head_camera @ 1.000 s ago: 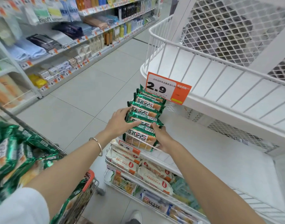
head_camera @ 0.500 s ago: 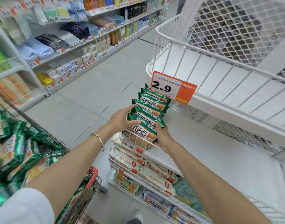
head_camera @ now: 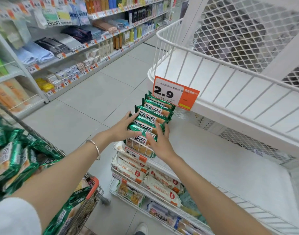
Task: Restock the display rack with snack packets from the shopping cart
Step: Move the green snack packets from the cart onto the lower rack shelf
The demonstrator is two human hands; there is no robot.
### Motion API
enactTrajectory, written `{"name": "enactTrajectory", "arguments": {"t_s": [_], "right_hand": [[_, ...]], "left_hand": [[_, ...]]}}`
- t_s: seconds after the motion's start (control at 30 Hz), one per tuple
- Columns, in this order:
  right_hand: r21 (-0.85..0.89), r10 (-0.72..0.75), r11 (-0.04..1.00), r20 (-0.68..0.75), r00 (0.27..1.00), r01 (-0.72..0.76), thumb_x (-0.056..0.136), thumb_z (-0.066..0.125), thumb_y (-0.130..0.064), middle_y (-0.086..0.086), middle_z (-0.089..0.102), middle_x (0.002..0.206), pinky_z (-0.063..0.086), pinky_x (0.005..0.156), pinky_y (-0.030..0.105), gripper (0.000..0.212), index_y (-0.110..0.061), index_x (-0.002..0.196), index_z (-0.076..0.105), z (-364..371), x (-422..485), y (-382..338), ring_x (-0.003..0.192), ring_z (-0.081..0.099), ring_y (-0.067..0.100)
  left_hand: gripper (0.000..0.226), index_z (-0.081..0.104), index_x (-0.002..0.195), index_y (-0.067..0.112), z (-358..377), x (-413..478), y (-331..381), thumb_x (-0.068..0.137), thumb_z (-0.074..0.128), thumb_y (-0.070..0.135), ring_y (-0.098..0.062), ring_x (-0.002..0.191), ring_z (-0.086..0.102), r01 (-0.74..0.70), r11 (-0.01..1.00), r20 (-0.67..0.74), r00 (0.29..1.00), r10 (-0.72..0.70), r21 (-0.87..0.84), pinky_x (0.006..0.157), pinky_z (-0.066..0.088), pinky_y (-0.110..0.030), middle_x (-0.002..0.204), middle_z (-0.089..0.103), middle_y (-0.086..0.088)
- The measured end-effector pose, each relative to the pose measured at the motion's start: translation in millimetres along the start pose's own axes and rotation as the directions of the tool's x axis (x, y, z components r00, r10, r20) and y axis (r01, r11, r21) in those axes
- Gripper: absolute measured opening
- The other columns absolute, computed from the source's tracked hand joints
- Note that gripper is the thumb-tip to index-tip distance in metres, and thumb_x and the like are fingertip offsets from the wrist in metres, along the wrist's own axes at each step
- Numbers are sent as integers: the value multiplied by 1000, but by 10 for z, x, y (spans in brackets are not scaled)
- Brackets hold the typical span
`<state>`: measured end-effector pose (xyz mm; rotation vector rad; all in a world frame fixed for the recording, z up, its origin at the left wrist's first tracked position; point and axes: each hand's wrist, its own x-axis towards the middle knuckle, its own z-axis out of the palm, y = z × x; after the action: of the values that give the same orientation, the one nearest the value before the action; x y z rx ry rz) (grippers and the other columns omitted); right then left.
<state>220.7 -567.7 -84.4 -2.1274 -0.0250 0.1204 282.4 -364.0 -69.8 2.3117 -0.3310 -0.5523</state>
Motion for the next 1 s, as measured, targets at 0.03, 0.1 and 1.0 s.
{"name": "enactTrajectory", "arguments": {"t_s": [0.03, 0.1, 1.0], "right_hand": [[-28, 3, 1000, 24, 1000, -2, 98, 54, -44, -14, -5, 159, 54, 99, 43, 73, -29, 158, 15, 4, 55, 23, 140, 36, 14], [-41, 8, 999, 33, 999, -7, 99, 55, -41, -13, -3, 157, 57, 93, 45, 71, -24, 157, 17, -18, 163, 37, 138, 37, 16], [-382, -403, 704, 478, 780, 598, 93, 61, -28, 8, 51, 139, 23, 117, 44, 43, -15, 133, 54, 3042, -1232, -1284, 135, 41, 29]], "left_hand": [[96, 5, 157, 46, 23, 29, -13, 85, 67, 60, -27, 148, 29, -1, 1000, -8, 1000, 1, 14, 115, 37, -49, 168, -10, 3], [91, 7, 155, 50, 38, 69, -11, 86, 66, 58, -26, 143, 37, -2, 999, -43, 999, 4, 41, 108, 45, -51, 168, -4, 6], [33, 64, 118, 18, -353, -4300, -2049, 101, 52, 44, -21, 98, 64, 588, 723, -623, 424, -658, -363, 87, 55, -41, 112, 64, 2]]}}
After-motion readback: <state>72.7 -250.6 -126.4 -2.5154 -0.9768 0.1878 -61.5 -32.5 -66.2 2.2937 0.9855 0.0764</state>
